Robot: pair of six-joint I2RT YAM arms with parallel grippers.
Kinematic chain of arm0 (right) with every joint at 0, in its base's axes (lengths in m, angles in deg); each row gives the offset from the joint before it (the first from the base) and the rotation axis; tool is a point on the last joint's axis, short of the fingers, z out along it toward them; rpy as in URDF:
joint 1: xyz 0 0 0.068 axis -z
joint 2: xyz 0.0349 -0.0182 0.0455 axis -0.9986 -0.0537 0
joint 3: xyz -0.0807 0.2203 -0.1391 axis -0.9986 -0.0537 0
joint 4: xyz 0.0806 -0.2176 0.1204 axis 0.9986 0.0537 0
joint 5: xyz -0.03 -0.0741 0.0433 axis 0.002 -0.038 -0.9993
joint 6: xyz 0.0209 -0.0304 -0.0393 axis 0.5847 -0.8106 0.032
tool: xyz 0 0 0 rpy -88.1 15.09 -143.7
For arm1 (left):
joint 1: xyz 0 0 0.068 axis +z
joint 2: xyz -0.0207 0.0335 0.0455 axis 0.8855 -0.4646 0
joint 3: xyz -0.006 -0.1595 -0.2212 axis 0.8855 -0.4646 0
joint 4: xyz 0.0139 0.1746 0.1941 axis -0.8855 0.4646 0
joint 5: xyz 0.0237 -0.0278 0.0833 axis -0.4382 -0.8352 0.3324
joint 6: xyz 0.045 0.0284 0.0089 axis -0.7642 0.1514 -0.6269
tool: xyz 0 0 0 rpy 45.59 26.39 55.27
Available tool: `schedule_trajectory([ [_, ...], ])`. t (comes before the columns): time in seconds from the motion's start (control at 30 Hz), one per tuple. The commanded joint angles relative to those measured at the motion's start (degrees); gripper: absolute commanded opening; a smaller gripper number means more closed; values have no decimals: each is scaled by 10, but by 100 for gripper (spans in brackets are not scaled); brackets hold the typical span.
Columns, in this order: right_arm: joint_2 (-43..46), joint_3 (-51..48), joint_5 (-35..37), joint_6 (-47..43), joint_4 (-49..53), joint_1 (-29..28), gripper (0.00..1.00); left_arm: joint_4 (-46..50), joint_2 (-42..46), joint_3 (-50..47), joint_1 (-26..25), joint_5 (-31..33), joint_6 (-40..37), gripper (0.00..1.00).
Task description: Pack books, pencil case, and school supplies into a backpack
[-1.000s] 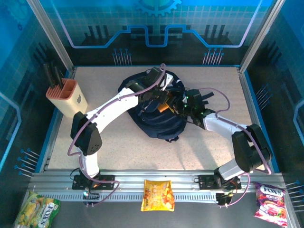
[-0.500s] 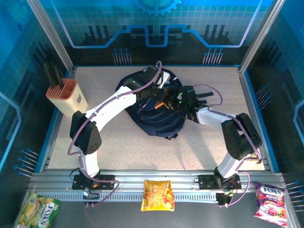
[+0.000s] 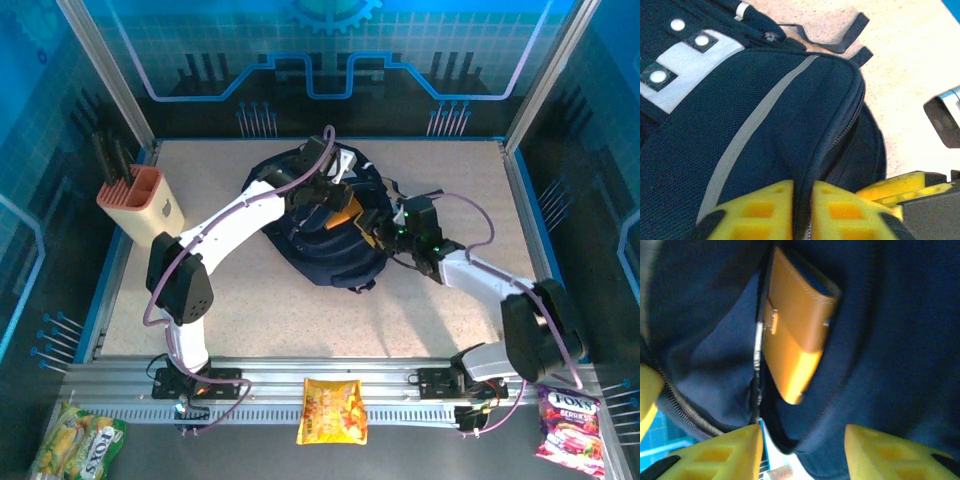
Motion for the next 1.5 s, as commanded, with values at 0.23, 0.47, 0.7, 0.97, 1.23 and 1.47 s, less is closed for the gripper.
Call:
schedule_trajectory([
  [0.23,182,-61,158,-132,173,19,70,-110,108,-168,58,-79,135,66],
  [0.47,189,-52,176,-152,182,10,73,-174,188,-340,150,-87,239,69],
  [0.7,149,-28,178,-159,165,-20,74,-201,163,-377,197,-132,296,62],
  [0.97,132,-19,181,-158,158,-44,74,-200,107,-351,201,-152,307,45],
  [1.23,125,-5,199,-173,168,-64,74,-220,96,-351,201,-195,323,22],
  [1.47,89,43,267,-221,202,-134,72,-283,107,-369,195,-257,383,0],
])
